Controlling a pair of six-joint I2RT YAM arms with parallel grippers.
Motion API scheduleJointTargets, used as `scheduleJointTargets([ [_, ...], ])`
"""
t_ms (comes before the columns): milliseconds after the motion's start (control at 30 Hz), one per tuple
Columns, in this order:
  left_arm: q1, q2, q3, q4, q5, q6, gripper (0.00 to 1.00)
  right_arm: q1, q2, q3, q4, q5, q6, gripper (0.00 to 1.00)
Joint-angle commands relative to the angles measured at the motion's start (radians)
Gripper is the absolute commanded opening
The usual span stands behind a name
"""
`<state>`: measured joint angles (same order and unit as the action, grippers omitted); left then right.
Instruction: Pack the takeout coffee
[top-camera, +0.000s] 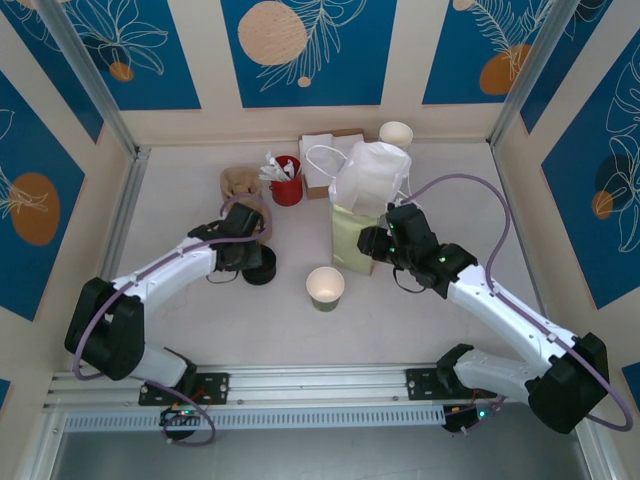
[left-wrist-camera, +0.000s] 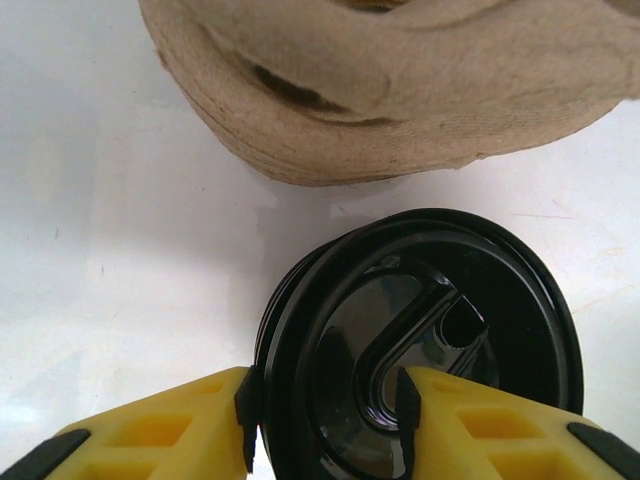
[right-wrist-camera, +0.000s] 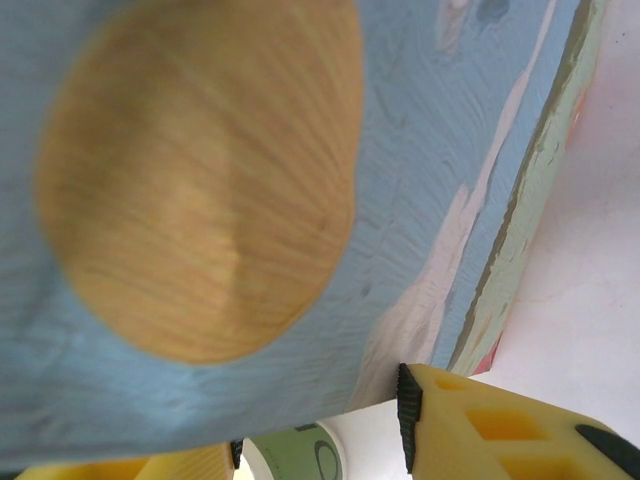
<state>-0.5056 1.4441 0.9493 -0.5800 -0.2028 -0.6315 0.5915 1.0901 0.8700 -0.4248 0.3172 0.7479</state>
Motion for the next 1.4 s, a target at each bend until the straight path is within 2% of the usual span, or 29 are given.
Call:
scheduleJointTargets([
  [0,-0.01,0.008,0.02,0.006,0.006,-0.016,0.39,-0.01,0.014,0.027,0.047,-0.032,-0.027,0.45],
  [533,-0.009,0.025,0.043,-0.003,0.006,-0.01,0.24,-0.03,0.057,0.084,0.034,-0.083,-0.033,0.45],
  [967,-0.009,-0.009,0.062,-0.025,0.009,-0.007,0.13,-0.025,-0.064,0.11,-0.079,-0.185,0.017,0.45],
  [1367,-0.037,-0.143,0.124,-0.114,0.002,-0.011,0.1,-0.005,-0.197,0.094,-0.117,-0.312,0.069,0.45],
])
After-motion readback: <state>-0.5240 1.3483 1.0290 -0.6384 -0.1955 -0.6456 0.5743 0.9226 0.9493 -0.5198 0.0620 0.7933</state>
